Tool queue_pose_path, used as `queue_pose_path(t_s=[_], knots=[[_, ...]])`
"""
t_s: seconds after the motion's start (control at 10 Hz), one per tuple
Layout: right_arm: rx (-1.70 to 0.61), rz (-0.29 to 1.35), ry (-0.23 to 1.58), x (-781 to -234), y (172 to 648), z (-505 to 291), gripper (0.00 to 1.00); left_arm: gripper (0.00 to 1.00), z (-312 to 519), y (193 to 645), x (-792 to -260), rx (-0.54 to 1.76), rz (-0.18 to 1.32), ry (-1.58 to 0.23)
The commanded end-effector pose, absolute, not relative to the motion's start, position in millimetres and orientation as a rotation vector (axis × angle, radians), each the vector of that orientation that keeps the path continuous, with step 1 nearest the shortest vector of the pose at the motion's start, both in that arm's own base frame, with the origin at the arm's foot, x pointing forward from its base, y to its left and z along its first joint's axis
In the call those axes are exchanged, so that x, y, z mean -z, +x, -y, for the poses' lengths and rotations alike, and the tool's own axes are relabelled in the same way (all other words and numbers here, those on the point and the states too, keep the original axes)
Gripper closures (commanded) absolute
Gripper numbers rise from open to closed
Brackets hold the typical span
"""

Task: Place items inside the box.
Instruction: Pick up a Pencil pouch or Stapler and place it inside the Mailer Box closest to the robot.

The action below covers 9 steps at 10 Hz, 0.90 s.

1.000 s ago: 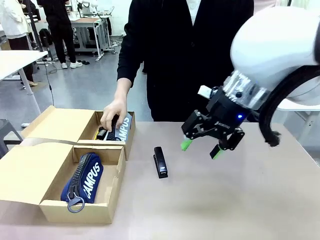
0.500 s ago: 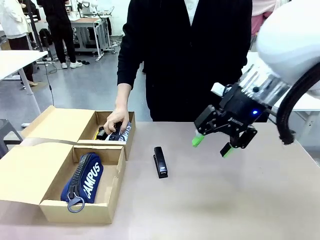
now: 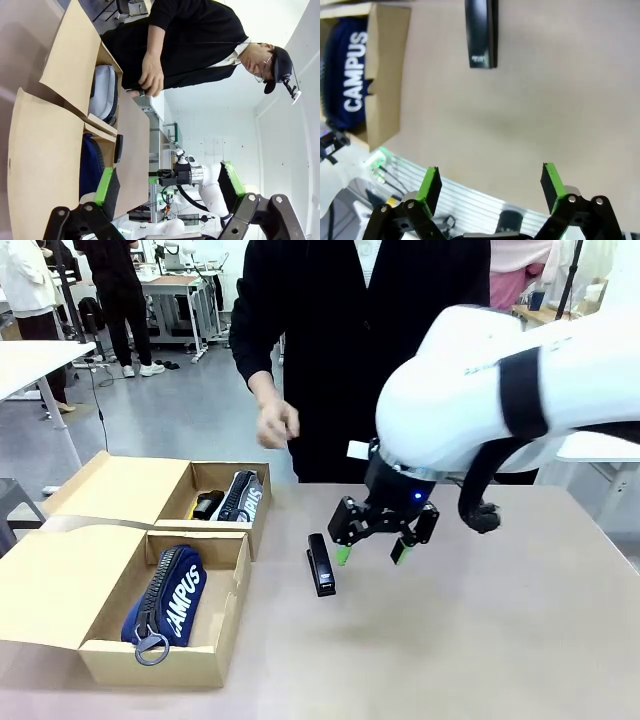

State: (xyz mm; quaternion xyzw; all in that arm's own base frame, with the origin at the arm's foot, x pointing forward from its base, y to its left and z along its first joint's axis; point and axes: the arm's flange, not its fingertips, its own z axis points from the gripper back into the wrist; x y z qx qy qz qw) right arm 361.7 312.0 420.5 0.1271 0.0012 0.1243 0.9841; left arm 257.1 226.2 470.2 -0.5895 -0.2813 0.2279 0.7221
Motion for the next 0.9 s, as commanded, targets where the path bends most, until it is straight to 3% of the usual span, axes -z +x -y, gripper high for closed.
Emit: queue_pose_path(t_s=[0.0, 0.6, 0.8], knots=[[-0.238, 0.018, 0.205, -409, 380, -345, 0.0, 0.0, -225, 256, -470, -0.488, 0.644, -1.316], [-0.249, 0.166, 0.054, -338, 421, -412, 0.0, 0.0, -225, 256, -470, -0.488, 0.644, -1.316], [-0.255, 0.134, 0.013, -318, 430, -422, 0.0, 0.0, -225, 256, -470, -0.488, 0.644, -1.316]])
